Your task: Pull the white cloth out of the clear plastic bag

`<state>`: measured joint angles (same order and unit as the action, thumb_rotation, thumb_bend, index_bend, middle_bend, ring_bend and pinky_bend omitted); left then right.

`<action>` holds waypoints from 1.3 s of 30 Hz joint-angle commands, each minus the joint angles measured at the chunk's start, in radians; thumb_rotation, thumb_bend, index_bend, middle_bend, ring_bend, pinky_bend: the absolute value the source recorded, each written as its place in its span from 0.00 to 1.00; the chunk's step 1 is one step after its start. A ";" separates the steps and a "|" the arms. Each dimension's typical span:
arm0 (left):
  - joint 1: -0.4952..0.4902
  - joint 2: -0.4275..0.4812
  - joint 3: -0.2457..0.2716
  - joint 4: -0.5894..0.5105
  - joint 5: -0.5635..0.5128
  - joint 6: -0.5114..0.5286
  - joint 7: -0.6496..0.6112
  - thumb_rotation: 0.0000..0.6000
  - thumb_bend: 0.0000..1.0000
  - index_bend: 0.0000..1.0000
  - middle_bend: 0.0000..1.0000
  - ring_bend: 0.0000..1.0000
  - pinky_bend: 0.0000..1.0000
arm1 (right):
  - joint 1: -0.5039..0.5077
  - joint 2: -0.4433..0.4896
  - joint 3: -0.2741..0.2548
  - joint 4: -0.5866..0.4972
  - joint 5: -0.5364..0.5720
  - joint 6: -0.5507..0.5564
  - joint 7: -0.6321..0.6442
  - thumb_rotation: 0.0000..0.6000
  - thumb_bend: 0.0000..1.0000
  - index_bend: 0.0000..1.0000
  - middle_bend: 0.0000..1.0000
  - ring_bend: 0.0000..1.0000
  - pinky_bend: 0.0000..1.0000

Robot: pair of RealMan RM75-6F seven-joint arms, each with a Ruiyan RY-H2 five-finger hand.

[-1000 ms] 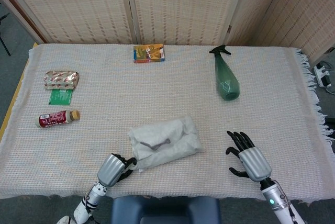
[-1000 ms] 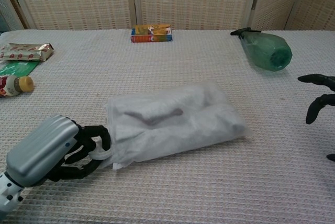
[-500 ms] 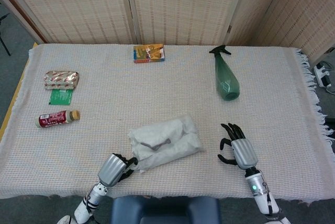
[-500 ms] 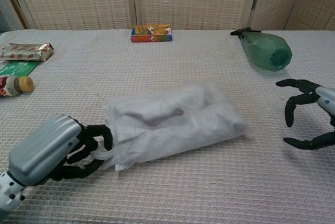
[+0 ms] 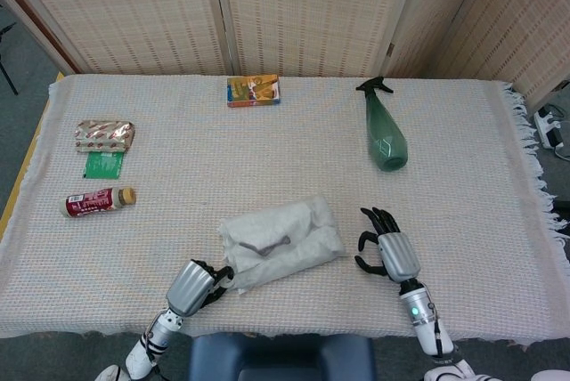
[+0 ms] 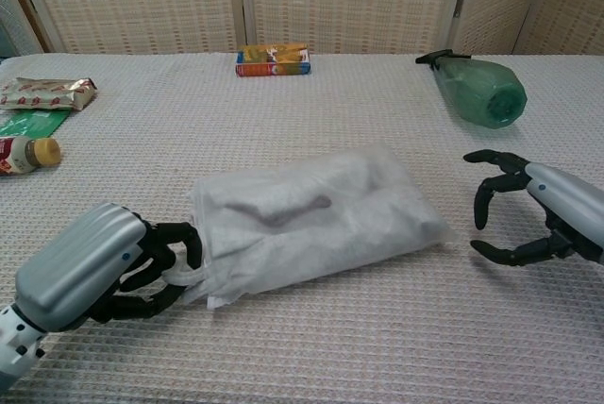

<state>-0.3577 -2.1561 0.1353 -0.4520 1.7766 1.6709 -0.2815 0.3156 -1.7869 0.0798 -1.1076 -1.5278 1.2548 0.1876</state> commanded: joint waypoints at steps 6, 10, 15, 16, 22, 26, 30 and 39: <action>-0.005 0.006 -0.002 -0.007 -0.003 -0.003 0.006 1.00 0.65 0.68 1.00 1.00 1.00 | 0.005 -0.016 0.000 -0.001 0.020 -0.010 0.034 1.00 0.25 0.56 0.07 0.00 0.00; -0.004 0.008 -0.001 -0.009 -0.004 -0.004 0.010 1.00 0.65 0.69 1.00 1.00 1.00 | 0.007 -0.024 -0.001 -0.005 0.031 -0.021 0.056 1.00 0.25 0.56 0.07 0.00 0.00; -0.007 0.010 0.000 -0.013 -0.002 -0.002 0.015 1.00 0.65 0.69 1.00 1.00 1.00 | 0.012 -0.034 0.000 -0.006 0.038 -0.027 0.069 1.00 0.25 0.56 0.07 0.00 0.00; -0.007 0.011 0.000 -0.014 -0.002 -0.002 0.015 1.00 0.65 0.69 1.00 1.00 1.00 | 0.013 -0.035 0.001 -0.006 0.039 -0.027 0.070 1.00 0.25 0.56 0.07 0.00 0.00; -0.008 0.014 0.001 -0.019 -0.002 -0.003 0.019 1.00 0.66 0.69 1.00 1.00 1.00 | 0.019 -0.038 0.008 -0.010 0.046 -0.026 0.080 1.00 0.25 0.56 0.07 0.00 0.00; -0.008 0.014 0.002 -0.020 -0.002 -0.004 0.019 1.00 0.66 0.69 1.00 1.00 1.00 | 0.024 -0.040 0.010 -0.013 0.051 -0.032 0.080 1.00 0.25 0.56 0.07 0.00 0.00; -0.009 0.014 0.002 -0.020 -0.002 -0.005 0.022 1.00 0.66 0.69 1.00 1.00 1.00 | 0.032 -0.046 0.010 -0.016 0.055 -0.042 0.076 1.00 0.25 0.56 0.07 0.00 0.00; -0.013 0.019 -0.001 -0.024 -0.004 -0.005 0.026 1.00 0.67 0.69 1.00 1.00 1.00 | 0.041 -0.059 0.008 -0.019 0.062 -0.054 0.069 1.00 0.37 0.57 0.07 0.00 0.00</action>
<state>-0.3704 -2.1370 0.1343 -0.4763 1.7729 1.6658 -0.2555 0.3565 -1.8450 0.0877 -1.1274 -1.4661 1.2007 0.2567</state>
